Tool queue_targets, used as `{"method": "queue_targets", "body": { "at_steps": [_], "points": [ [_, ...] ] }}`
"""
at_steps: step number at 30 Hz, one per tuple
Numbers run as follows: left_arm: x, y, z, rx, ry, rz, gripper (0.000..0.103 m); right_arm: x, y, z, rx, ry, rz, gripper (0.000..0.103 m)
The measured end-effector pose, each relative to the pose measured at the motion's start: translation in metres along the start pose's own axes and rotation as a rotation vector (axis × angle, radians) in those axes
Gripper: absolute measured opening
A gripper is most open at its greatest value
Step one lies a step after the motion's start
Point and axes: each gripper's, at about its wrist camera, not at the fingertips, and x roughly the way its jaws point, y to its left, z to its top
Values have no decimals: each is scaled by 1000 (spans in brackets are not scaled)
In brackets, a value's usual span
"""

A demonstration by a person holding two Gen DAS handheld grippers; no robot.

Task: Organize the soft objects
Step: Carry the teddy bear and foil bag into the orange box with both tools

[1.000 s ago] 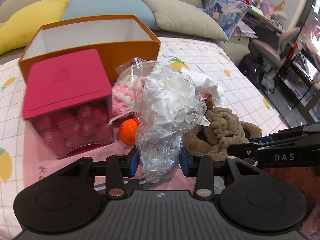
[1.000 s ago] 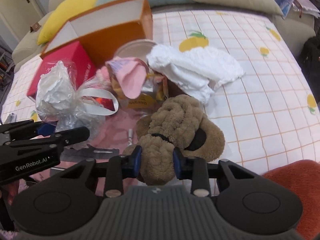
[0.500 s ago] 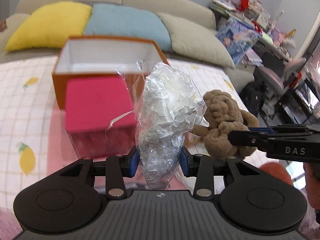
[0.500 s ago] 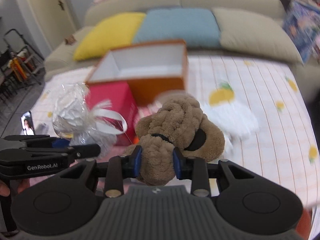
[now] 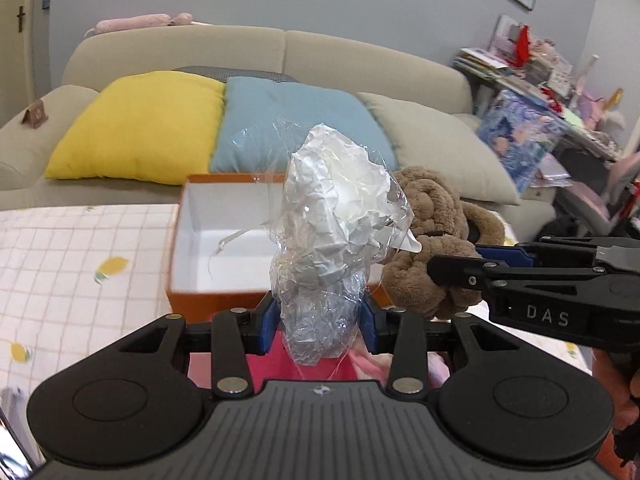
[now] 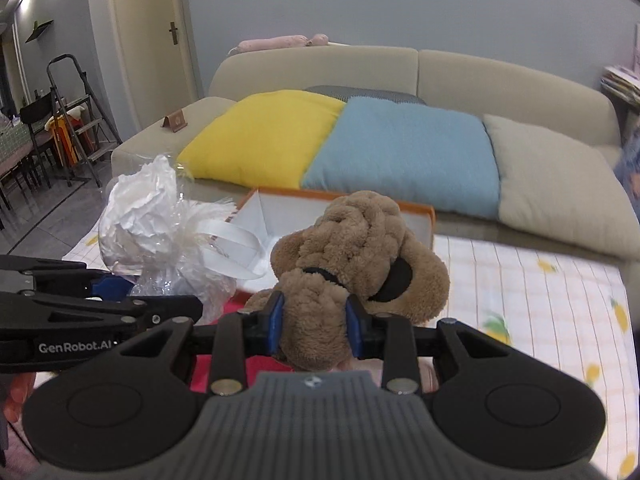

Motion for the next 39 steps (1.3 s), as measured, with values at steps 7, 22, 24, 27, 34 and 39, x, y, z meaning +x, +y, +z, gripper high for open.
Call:
{"method": "queue_targets", "body": {
  "at_steps": [7, 22, 24, 27, 34, 39],
  "points": [
    [41, 28, 20, -16, 26, 92, 46, 63, 4, 12, -59, 1, -20, 31],
    [99, 51, 21, 7, 88, 221, 46, 168, 2, 20, -29, 101, 2, 31],
    [107, 54, 19, 16, 122, 231, 47, 182, 1, 22, -21, 129, 4, 31],
    [115, 56, 19, 24, 154, 236, 47, 194, -1, 19, -9, 174, 11, 32],
    [124, 58, 17, 14, 204, 254, 54, 211, -1, 16, 2, 226, 28, 34],
    [119, 59, 18, 6, 178, 247, 66, 211, -4, 16, 2, 224, 9, 38]
  ]
}}
